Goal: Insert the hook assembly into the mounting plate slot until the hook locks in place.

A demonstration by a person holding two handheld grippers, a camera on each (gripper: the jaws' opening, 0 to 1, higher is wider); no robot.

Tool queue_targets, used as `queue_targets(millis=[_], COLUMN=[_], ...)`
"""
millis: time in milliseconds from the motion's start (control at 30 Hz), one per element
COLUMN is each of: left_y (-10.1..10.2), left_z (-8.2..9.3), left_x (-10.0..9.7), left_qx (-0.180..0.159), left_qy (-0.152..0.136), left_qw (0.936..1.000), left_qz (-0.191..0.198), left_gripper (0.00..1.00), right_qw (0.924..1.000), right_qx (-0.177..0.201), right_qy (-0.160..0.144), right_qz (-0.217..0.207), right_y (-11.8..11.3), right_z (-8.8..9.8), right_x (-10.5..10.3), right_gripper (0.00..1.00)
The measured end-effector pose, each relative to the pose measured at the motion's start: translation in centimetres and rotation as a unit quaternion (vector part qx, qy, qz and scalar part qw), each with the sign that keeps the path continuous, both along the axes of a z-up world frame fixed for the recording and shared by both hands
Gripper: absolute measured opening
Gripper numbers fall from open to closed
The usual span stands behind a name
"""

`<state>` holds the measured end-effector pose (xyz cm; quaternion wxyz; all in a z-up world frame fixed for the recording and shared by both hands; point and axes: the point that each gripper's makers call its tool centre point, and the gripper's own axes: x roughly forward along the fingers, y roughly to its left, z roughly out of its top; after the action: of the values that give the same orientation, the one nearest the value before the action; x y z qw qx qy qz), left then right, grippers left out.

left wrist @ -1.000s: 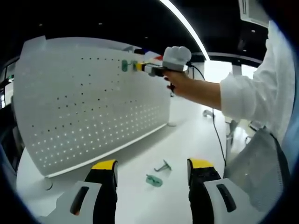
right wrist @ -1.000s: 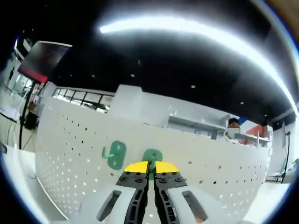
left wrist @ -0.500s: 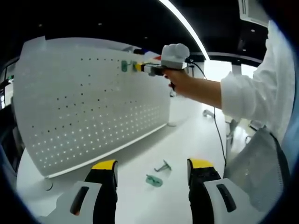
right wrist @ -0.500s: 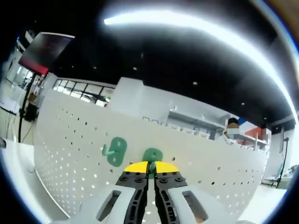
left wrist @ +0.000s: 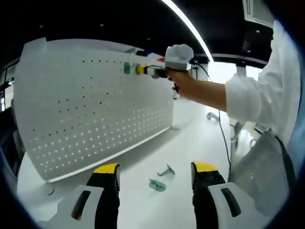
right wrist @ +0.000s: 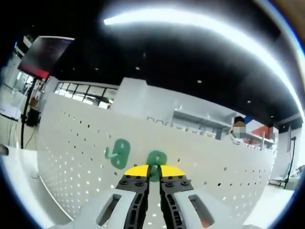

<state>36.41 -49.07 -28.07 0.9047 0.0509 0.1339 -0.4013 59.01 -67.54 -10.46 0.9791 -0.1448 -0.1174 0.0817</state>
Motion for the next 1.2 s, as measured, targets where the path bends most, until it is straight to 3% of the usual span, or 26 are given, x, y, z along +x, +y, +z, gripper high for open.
queue_targets(millis=[500,833,1200], left_y=[0.1,0.1,0.0], left_z=[-0.1,-0.1,0.2], left_x=[0.1,0.1,0.1], left_qx=[0.003,0.006,0.005], left_qy=[0.001,0.000,-0.005], left_qw=[1.0000,1.0000,1.0000], left_qz=[0.002,0.001,-0.003], left_gripper=[0.62,0.62,0.62], right_qw=[0.9999,0.9991,0.9992], right_qx=[0.008,0.037,0.030], right_qy=[0.002,0.015,0.015], right_qz=[0.009,0.017,0.024], right_y=[-0.4,-0.6,-0.6], right_z=[0.2,0.5,1.0], right_x=[-0.9,-1.8,-3.1], right_gripper=[0.14,0.29,0.31])
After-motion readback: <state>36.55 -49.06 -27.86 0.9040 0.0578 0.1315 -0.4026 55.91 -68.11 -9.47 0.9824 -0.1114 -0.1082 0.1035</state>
